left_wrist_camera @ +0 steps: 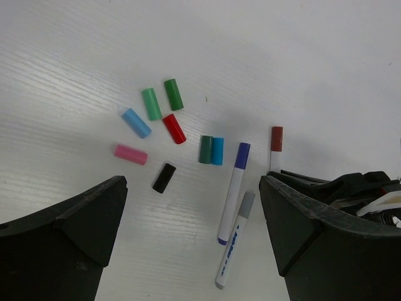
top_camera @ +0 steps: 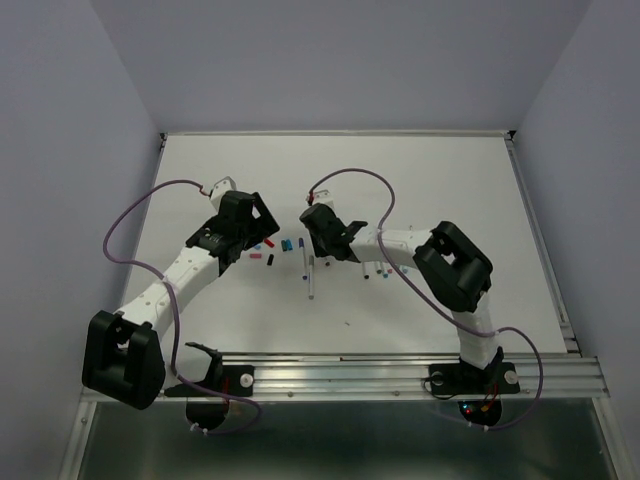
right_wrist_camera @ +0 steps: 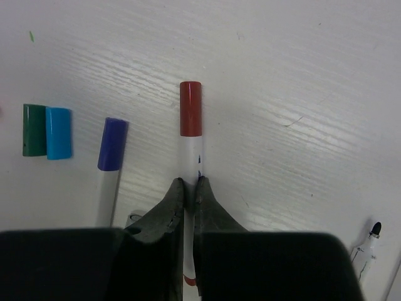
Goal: Open the pen caps
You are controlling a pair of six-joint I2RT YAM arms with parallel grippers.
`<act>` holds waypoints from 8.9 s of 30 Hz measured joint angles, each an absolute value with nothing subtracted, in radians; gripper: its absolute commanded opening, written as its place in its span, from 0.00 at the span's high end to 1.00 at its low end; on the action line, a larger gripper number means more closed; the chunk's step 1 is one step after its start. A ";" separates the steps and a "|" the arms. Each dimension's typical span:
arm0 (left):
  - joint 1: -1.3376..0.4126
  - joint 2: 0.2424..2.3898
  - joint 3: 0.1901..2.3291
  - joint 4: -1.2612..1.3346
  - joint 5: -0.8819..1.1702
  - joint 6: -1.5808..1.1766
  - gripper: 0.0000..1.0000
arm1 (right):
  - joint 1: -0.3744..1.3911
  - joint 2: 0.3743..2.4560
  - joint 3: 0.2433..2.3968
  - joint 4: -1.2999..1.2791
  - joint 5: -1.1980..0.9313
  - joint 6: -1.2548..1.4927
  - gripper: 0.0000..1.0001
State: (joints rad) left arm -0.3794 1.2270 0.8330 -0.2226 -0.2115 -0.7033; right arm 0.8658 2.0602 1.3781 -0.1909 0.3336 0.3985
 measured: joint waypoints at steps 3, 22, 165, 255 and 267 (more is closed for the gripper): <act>-0.379 1.227 0.833 -0.223 -0.213 -0.703 0.01 | 0.865 2.052 1.367 -0.186 0.330 0.405 0.99; -0.378 1.184 0.818 -0.137 -0.051 -0.680 0.01 | 0.866 1.691 0.988 0.004 0.281 0.436 0.99; -0.387 1.386 0.835 -0.126 -0.137 -0.729 0.01 | 1.055 1.884 1.122 -0.143 0.402 0.485 0.99; -0.304 1.494 1.140 0.125 -0.025 -0.750 1.00 | 1.010 1.348 0.696 0.033 -0.140 0.484 0.99; -0.350 1.423 0.998 0.152 0.064 -0.761 1.00 | 0.993 1.410 0.873 0.012 0.171 0.432 0.00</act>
State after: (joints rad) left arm -0.3504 1.4231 0.9981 0.1524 0.0635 -0.7609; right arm 0.9932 1.4097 0.8726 0.0124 0.1711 0.4320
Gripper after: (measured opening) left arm 0.245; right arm 0.993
